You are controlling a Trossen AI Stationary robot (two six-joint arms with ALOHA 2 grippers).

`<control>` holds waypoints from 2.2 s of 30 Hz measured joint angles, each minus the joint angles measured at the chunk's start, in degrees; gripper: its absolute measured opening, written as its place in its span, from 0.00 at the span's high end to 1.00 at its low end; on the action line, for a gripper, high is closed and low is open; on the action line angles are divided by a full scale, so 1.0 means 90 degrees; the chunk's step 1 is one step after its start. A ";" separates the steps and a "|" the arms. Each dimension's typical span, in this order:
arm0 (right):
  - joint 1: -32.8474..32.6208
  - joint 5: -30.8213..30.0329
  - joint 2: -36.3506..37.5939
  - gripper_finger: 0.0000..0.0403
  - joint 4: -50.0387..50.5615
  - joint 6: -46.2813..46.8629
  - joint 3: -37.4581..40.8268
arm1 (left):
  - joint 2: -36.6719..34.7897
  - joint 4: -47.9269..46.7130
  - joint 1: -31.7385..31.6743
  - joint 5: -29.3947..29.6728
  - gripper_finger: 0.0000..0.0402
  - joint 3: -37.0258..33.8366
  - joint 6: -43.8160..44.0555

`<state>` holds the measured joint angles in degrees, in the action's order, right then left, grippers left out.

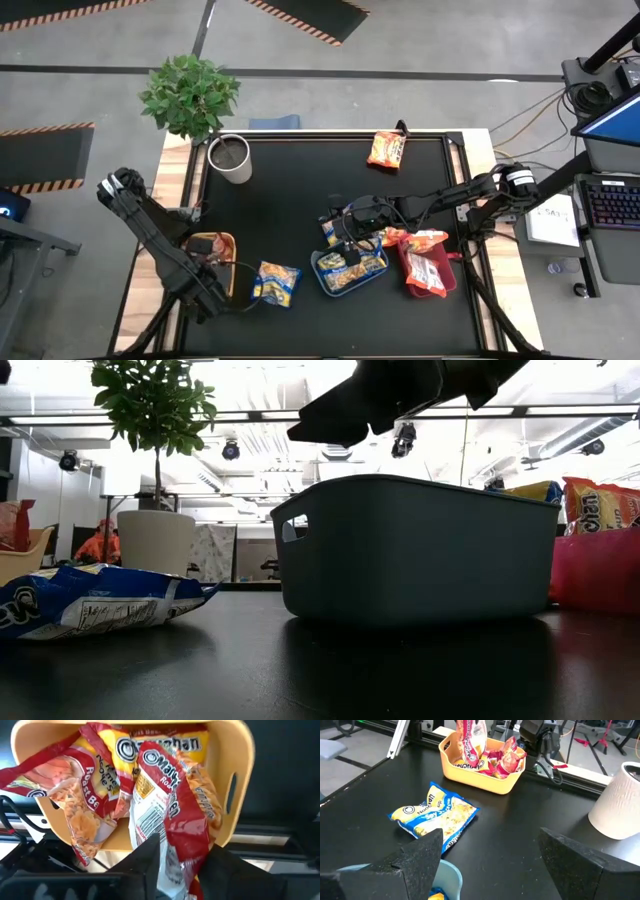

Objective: Sort Maruchan noodles
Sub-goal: Put the red noodle pack into the yellow bin, then put the left blue noodle pack into the blue bin

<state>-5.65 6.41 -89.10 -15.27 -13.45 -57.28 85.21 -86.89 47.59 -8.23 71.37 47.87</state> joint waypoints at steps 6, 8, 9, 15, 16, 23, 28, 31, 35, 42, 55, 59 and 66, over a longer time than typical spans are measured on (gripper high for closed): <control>0.0000 -0.0001 0.0000 0.22 0.0001 0.0000 0.0000 | 0.0000 -0.0273 0.0000 0.0189 0.65 0.0243 0.0023; 0.0000 0.0000 0.0002 0.22 0.0001 0.0000 0.0000 | 0.0000 -0.0351 0.0000 0.0490 0.62 0.0243 -0.0130; 0.0000 -0.0001 0.0002 0.22 0.0002 0.0000 0.0000 | 0.0000 -0.0339 0.0000 0.0676 0.61 0.0237 -0.0247; 0.0000 -0.0002 0.0002 0.22 0.0003 0.0002 0.0000 | 0.0010 -0.0347 -0.0002 0.2049 0.61 0.0229 -0.0436; 0.0000 -0.0002 0.0002 0.22 0.0003 0.0021 -0.0002 | 0.0010 -0.0349 -0.0002 0.2133 0.62 0.0229 -0.0462; 0.0000 -0.0002 0.0002 0.22 0.0006 0.0046 -0.0002 | 0.0012 -0.0345 0.0000 0.1972 0.66 0.0045 -0.0468; 0.0000 -0.0002 0.0005 0.22 0.0015 0.0072 0.0004 | 0.0012 -0.0349 0.0000 0.1969 0.69 -0.0394 -0.0430; 0.0000 -0.0002 0.0005 0.22 0.0015 0.0085 0.0007 | 0.0012 -0.0350 0.0000 0.1837 0.71 -0.0604 -0.0513; 0.0000 -0.0002 0.0005 0.22 0.0015 0.0095 0.0015 | 0.0012 -0.0342 0.0043 0.2009 0.74 -0.0640 -0.1091; 0.0000 -0.0002 0.0005 0.22 0.0053 0.0167 0.0015 | -0.0061 -0.0345 0.0109 0.2979 0.77 -0.0655 -0.1640; 0.0000 -0.0004 0.0005 0.22 0.0139 0.0165 0.0019 | -0.0046 -0.0342 0.0101 0.4757 0.72 -0.0478 -0.0419; 0.0000 -0.0004 0.0005 0.22 0.0171 0.0165 0.0019 | -0.0056 -0.0274 0.0109 0.5193 0.76 -0.0660 0.0854; 0.0000 -0.0002 0.0005 0.22 0.0203 0.0215 0.0019 | -0.0049 0.0616 0.0281 0.3901 0.83 -0.1138 0.1002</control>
<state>-5.65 6.39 -89.06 -13.45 -11.52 -57.10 84.77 -81.35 50.13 26.88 61.12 56.89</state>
